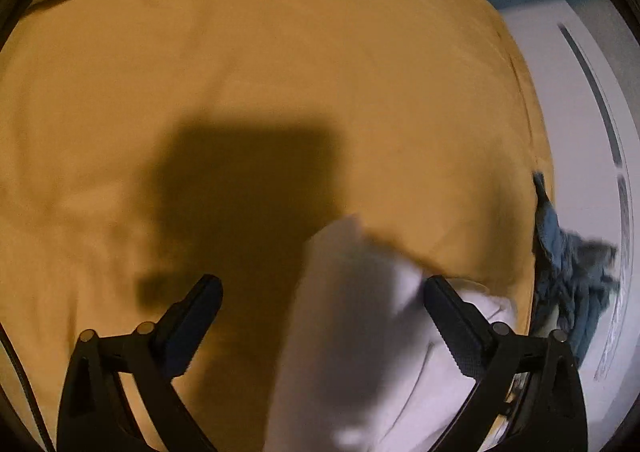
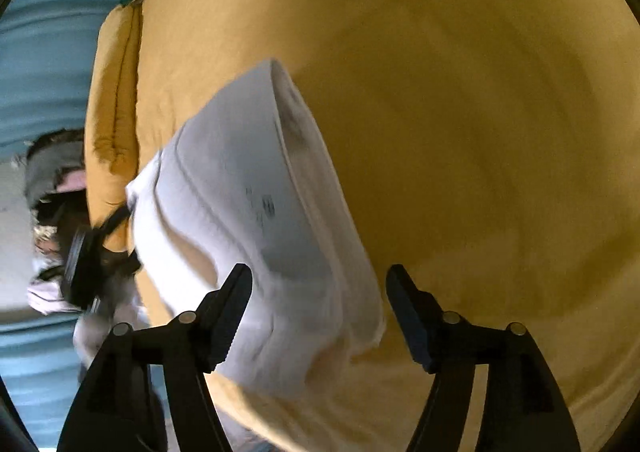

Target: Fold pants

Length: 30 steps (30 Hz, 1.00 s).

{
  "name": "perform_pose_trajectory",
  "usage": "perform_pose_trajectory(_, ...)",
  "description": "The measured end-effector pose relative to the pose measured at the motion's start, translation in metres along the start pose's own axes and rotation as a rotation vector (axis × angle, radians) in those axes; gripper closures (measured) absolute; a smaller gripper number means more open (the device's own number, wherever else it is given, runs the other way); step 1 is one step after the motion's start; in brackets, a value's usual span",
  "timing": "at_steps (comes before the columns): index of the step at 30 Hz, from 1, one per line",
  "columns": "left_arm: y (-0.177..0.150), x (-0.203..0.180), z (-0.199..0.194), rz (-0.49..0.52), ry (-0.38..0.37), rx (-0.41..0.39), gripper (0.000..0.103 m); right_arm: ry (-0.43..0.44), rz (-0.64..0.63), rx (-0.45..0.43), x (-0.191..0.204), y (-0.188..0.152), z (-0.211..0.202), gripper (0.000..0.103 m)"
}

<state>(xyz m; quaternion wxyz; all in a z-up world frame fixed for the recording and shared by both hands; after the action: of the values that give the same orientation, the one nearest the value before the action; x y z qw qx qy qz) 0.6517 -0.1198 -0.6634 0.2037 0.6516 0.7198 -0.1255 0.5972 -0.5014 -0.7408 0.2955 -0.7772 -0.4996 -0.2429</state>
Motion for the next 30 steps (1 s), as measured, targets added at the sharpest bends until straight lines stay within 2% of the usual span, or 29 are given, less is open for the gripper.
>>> perform_pose_trajectory(1,0.006,-0.01,0.006,0.039,-0.009,-0.001,0.049,-0.002,0.014,0.018,-0.002,-0.006,0.004,0.027)
perform_pose_trajectory(2,0.009,-0.02,0.015,0.079,-0.004,0.018,0.062,-0.013,0.029,0.038,-0.006,-0.011,0.011,0.026)
perform_pose_trajectory(5,0.014,-0.024,0.028,0.078,0.025,0.032,0.078,-0.003,0.073,0.06,-0.01,-0.023,0.038,0.027)
perform_pose_trajectory(6,0.018,-0.019,0.032,0.044,0.019,0.039,0.083,0.025,0.088,0.054,-0.011,-0.023,0.042,0.035)
perform_pose_trajectory(8,0.025,0.001,0.04,-0.038,-0.033,0.058,0.089,0.06,0.082,0.012,-0.007,-0.024,0.037,0.063)
perform_pose_trajectory(9,0.027,0.005,0.043,-0.062,-0.061,0.069,0.089,0.043,0.053,-0.017,-0.001,-0.023,0.032,0.074)
perform_pose_trajectory(11,0.027,0.005,0.046,-0.091,-0.086,0.076,0.088,-0.008,-0.006,-0.077,0.007,-0.023,0.016,0.076)
perform_pose_trajectory(12,0.028,0.008,0.045,-0.129,-0.121,0.082,0.088,-0.041,-0.019,-0.098,0.009,-0.02,0.013,0.076)
perform_pose_trajectory(13,0.03,0.014,0.043,-0.19,-0.178,0.09,0.084,-0.055,-0.02,-0.082,0.007,-0.016,0.019,0.076)
perform_pose_trajectory(15,0.029,0.023,0.036,-0.308,-0.295,0.1,0.07,-0.053,0.007,-0.017,-0.007,-0.02,0.024,0.071)
perform_pose_trajectory(16,0.028,0.028,0.025,-0.342,-0.339,0.068,0.059,-0.046,0.027,0.007,-0.006,-0.018,0.031,0.069)
perform_pose_trajectory(17,0.024,0.033,0.004,-0.344,-0.357,-0.001,0.048,-0.033,0.04,0.018,-0.01,-0.018,0.03,0.06)
perform_pose_trajectory(18,0.02,0.035,-0.005,-0.34,-0.347,-0.032,0.031,-0.01,0.052,0.028,-0.011,-0.019,0.027,0.051)
perform_pose_trajectory(19,0.011,0.038,-0.019,-0.329,-0.316,-0.071,0.029,0.003,0.055,0.027,-0.012,-0.021,0.02,0.046)
perform_pose_trajectory(21,-0.012,0.039,-0.038,-0.296,-0.281,-0.111,0.029,0.044,0.055,0.001,-0.013,-0.029,0.005,0.027)
perform_pose_trajectory(24,-0.057,0.039,-0.046,-0.246,-0.226,-0.094,0.029,0.089,0.092,0.04,-0.017,-0.044,0.009,0.025)
perform_pose_trajectory(27,-0.104,0.029,-0.03,-0.215,-0.162,-0.038,0.029,0.108,0.139,0.073,-0.029,-0.051,0.025,0.025)
perform_pose_trajectory(28,-0.11,0.029,-0.03,-0.215,-0.16,-0.033,0.029,0.132,0.151,0.062,-0.024,-0.047,0.03,0.029)
perform_pose_trajectory(29,-0.12,0.026,-0.027,-0.219,-0.152,-0.033,0.029,0.162,0.145,0.039,-0.019,-0.045,0.031,0.064)
perform_pose_trajectory(30,-0.127,0.022,-0.026,-0.221,-0.154,-0.041,0.029,0.152,0.13,0.004,-0.014,-0.043,0.026,0.078)
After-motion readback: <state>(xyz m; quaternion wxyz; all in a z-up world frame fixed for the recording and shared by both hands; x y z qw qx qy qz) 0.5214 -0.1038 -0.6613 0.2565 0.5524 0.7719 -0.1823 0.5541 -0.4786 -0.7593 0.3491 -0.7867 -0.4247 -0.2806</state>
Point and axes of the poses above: each gripper's, at about its wrist camera, not at the fingertips, and z roughly the way its jaws point, x to its left, y to its top, the point moved 4 cm from there along z, roughly the way its jaws point, and after that the axes turned 2 degrees about y, right-handed, at the moved point
